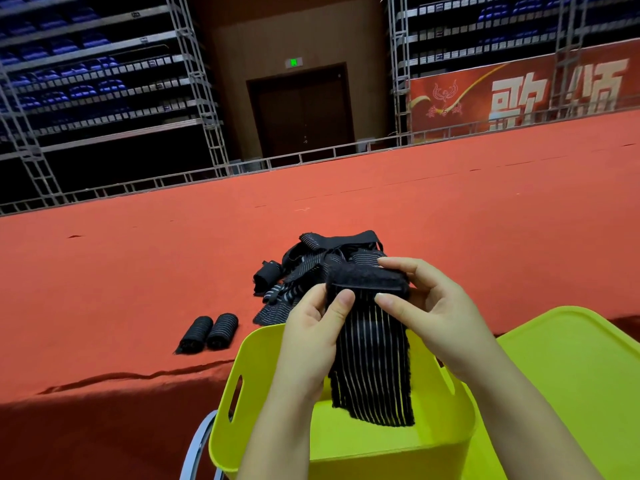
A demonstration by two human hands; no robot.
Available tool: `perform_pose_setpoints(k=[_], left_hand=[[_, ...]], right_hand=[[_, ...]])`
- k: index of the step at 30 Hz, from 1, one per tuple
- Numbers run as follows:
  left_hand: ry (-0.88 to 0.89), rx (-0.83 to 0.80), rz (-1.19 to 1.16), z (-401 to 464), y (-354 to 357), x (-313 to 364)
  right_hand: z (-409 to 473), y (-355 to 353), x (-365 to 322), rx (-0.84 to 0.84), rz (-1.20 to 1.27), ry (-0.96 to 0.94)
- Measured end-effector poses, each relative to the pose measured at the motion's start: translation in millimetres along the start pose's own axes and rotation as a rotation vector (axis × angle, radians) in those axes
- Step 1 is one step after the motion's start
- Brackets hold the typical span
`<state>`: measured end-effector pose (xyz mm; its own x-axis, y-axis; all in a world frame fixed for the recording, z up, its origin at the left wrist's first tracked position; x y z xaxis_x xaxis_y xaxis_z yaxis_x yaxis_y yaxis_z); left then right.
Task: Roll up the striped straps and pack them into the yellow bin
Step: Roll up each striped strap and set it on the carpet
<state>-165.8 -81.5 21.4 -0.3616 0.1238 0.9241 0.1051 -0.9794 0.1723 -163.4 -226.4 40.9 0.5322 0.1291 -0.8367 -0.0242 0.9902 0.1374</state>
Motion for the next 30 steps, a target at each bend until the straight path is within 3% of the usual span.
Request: perform_pose_setpoints(k=[7,11,16,20,22,30], left_hand=[[-0.036,-0.099,0.082,-9.9,11.4,-4.4],[-0.059,-0.06,0.068,-8.8,9.3,-2.8],[-0.067,-0.027,-0.004,-8.3,6.5,1.3],[-0.075,-0.039,-0.035,-7.4,1.9,-0.2],[-0.068,-0.057,-0.014,-7.2,0.3,-1.5],[0.012,-0.168,0.112,-11.0,7.7,-1.2]], right_hand=[[-2.3,-5.9,-11.9,0.076,-0.11,-0.073],[-3.5,-4.8,-14.9,0.08,-0.089,-0.103],[-2.6,-3.0,-10.7,0.025,-0.014,-0.03],[-7.6,4.7,-3.6,-0.13,0.027,0.081],[-9.0,5.1,-2.0,-0.154,-0.051,0.088],[-5.6,-5.5,-18.6,0.037,-0.241,-0.104]])
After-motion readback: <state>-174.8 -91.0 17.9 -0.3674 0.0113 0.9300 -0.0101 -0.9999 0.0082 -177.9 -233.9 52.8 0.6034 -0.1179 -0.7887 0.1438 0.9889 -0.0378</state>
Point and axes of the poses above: each hand's wrist, its own z-axis towards the middle knuckle, its own y-axis out of the palm, x = y × z, the point moved 10 cm from there along z, towards the middle knuckle, and after that the axes turned 10 degrees about x, right-handed, at the moved point
